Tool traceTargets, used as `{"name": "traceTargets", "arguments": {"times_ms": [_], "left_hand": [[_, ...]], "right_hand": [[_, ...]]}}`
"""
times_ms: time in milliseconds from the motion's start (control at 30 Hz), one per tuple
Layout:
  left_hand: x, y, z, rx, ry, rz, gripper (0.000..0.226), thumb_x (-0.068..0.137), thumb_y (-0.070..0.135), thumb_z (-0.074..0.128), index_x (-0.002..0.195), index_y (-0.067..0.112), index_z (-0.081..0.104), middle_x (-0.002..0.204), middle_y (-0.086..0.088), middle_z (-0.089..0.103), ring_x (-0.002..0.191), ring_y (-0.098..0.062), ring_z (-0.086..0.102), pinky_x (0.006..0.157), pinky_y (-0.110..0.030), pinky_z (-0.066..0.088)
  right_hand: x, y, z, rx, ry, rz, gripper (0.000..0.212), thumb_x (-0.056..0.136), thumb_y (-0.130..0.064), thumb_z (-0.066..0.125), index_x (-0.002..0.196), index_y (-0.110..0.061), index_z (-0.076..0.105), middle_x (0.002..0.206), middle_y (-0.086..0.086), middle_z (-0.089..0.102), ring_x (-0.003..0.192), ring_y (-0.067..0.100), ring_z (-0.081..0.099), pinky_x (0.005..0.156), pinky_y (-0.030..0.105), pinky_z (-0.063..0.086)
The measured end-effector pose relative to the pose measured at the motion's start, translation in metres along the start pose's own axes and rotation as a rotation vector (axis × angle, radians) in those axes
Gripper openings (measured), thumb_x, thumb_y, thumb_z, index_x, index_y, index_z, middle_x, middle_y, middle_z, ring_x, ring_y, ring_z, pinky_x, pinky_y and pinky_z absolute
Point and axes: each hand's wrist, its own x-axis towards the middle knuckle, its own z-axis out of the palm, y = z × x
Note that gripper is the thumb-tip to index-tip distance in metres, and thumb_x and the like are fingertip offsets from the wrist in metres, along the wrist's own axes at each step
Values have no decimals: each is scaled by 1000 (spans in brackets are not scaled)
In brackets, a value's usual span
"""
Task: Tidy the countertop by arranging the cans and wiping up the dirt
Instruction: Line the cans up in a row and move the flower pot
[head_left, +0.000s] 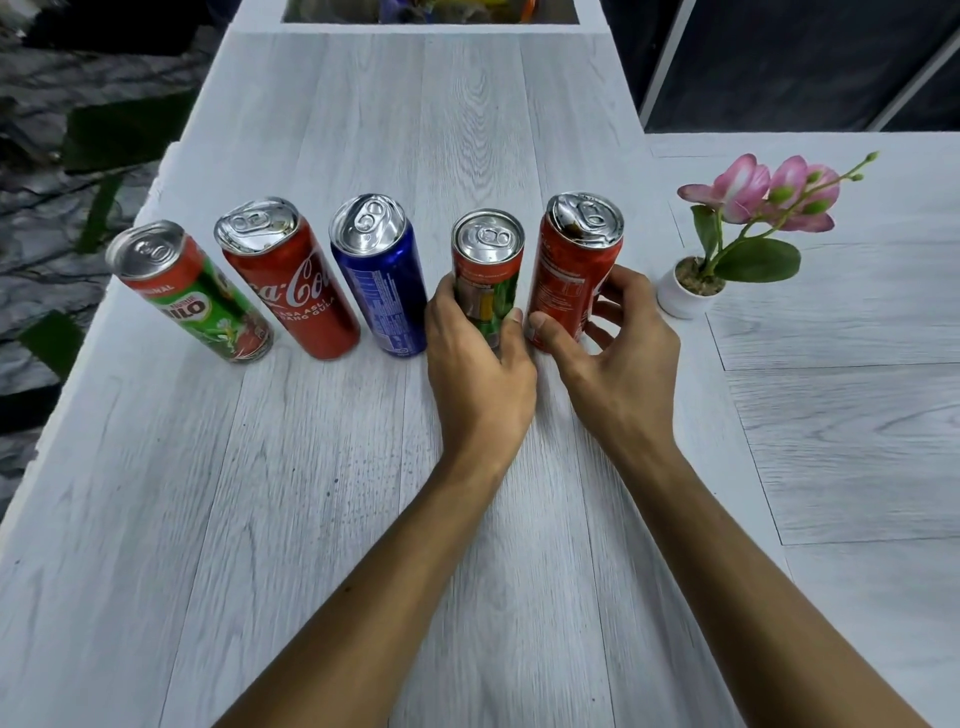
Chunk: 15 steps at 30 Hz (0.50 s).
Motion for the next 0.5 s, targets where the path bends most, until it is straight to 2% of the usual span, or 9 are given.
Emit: {"name": "traceTargets", "arguments": {"times_ms": [67, 200, 367, 500], "left_hand": [[-1, -1, 1, -6, 5, -12, 59, 96, 26, 71, 147, 14, 44, 137, 3, 57, 123, -8, 57, 88, 1, 43], [-3, 0, 4, -7, 25, -30, 62, 97, 26, 69, 150, 16, 40, 141, 3, 55, 128, -10, 54, 99, -17, 48], [-3, 0, 6, -15, 31, -38, 67, 98, 24, 68, 155, 15, 34, 149, -2, 50, 137, -16, 50, 105, -36, 53], [-7, 0, 7, -7, 25, -36, 71, 99, 26, 66, 158, 13, 30, 155, -5, 46, 141, -21, 47, 107, -42, 51]], "right_hand": [[0, 1, 0, 3, 0, 0, 62, 81, -42, 84, 132, -24, 54, 117, -18, 62, 102, -12, 60, 88, 13, 54], [0, 1, 0, -11, 1, -7, 63, 82, -42, 84, 134, -23, 53, 123, -12, 65, 106, -5, 62, 90, 14, 54], [-1, 2, 0, -11, -9, -8, 64, 83, -42, 83, 136, -22, 52, 126, -8, 66, 110, -1, 63, 93, 22, 56], [-1, 3, -2, -24, -26, -9, 70, 81, -50, 83, 138, -22, 51, 126, -9, 66, 115, 1, 61, 97, 27, 55]]}}
